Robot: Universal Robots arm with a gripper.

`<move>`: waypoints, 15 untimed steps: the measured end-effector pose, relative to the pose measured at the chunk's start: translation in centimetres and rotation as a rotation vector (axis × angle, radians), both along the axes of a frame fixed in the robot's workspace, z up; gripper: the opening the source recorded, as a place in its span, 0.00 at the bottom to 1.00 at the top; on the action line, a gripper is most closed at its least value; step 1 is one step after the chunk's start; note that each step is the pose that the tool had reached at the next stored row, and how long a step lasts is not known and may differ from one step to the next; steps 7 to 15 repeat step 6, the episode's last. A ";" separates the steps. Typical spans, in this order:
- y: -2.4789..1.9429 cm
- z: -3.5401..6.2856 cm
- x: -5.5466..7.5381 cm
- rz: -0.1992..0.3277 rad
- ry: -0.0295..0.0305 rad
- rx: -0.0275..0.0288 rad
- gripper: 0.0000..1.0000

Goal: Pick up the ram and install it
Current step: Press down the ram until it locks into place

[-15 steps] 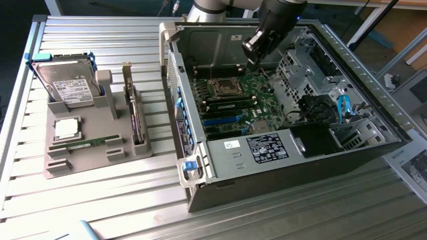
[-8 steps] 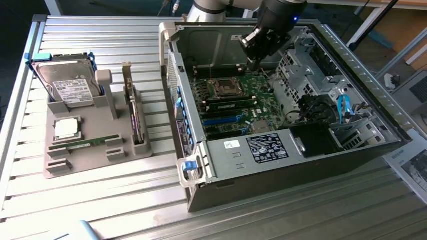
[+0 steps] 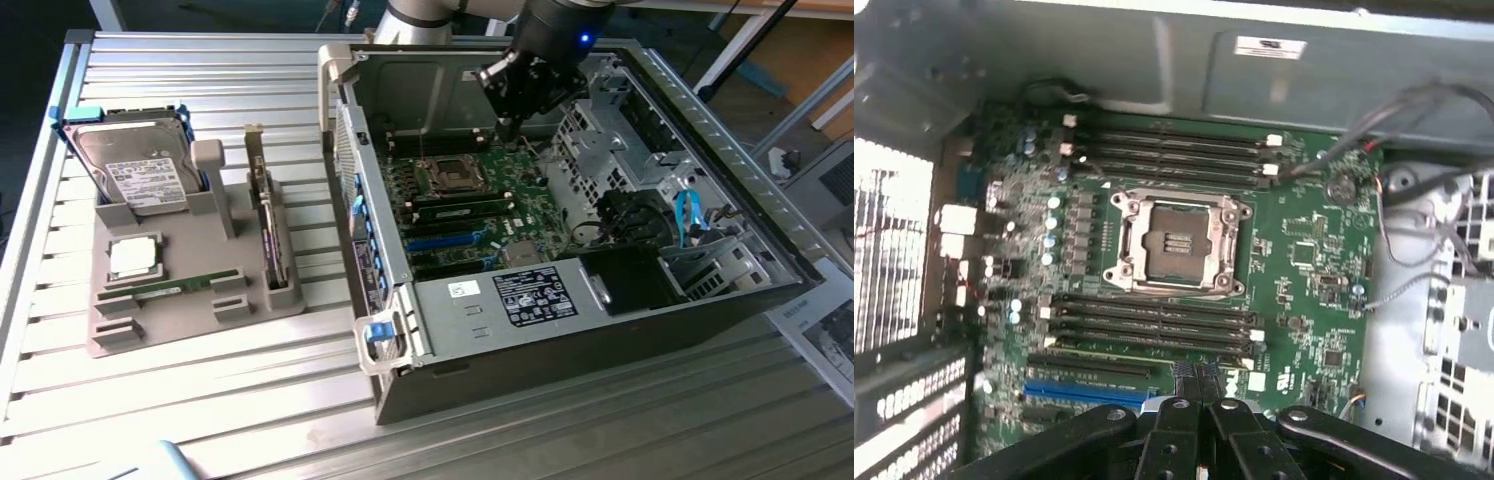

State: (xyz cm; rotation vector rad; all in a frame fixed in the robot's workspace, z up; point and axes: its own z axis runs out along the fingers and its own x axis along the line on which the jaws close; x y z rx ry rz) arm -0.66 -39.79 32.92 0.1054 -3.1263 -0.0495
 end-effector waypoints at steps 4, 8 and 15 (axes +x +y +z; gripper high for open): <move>0.00 0.00 0.0 -0.008 0.0000 0.0000 0.10; 0.00 0.00 0.0 -0.008 0.0000 0.0000 0.10; 0.00 0.00 0.0 -0.008 0.0000 0.0000 0.10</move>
